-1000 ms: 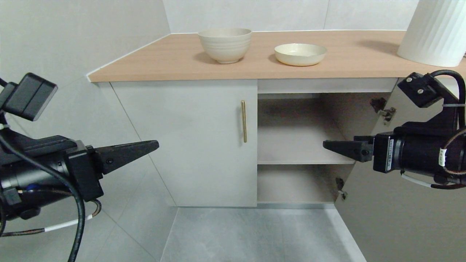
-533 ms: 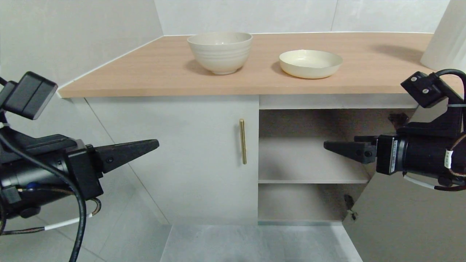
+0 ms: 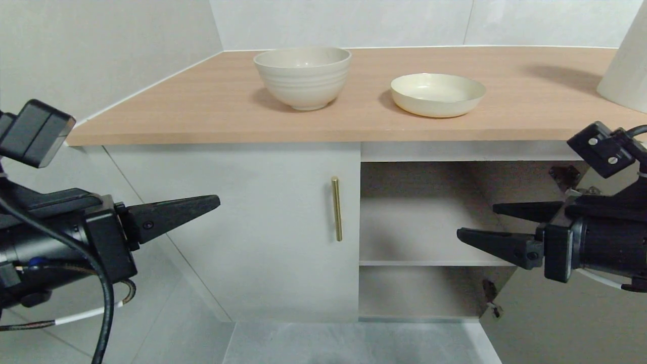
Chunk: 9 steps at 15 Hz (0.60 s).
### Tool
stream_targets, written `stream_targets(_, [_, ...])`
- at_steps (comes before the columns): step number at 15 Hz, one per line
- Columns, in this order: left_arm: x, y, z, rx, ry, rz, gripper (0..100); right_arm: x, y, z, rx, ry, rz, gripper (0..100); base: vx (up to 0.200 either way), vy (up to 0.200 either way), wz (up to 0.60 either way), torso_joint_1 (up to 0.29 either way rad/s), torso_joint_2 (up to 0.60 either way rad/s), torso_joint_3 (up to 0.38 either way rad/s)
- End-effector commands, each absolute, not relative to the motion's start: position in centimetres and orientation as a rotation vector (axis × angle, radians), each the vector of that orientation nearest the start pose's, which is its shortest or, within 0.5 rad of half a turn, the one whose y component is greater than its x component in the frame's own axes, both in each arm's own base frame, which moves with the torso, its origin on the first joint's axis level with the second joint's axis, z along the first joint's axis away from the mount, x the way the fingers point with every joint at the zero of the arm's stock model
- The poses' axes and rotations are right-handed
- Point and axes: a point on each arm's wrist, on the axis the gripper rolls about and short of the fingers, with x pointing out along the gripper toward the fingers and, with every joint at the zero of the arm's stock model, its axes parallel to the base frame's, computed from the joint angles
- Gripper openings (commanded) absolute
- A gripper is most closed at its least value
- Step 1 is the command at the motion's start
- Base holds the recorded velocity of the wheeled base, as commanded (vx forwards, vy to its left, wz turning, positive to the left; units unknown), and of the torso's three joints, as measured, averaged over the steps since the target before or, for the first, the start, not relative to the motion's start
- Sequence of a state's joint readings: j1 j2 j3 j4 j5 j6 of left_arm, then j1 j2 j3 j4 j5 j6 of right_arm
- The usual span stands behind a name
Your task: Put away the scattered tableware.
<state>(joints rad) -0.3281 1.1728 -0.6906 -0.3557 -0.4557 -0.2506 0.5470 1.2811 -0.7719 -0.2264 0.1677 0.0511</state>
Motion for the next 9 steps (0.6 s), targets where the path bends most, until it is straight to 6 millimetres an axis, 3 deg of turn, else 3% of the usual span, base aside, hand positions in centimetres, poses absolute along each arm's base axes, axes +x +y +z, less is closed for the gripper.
stream_targets(1, [16.07,-6.52,25.0,-0.249,0.228,-0.762,0,16.51,10.53,23.96,-0.016,0.291,0.712,100,0.0,0.0,0.0,0.0,0.0,0.0])
stream_targets(6, [16.16,-6.55,25.11,-0.265,0.23,-0.761,0,16.44,10.5,23.98,-0.016,0.289,0.719,100,0.0,0.0,0.0,0.108,-0.15,-0.173])
stream_targets(9, [16.33,-6.61,24.93,-0.266,0.239,-0.76,0,16.44,10.5,23.98,-0.016,0.289,0.719,100,0.0,0.0,0.0,0.173,-0.56,-0.266])
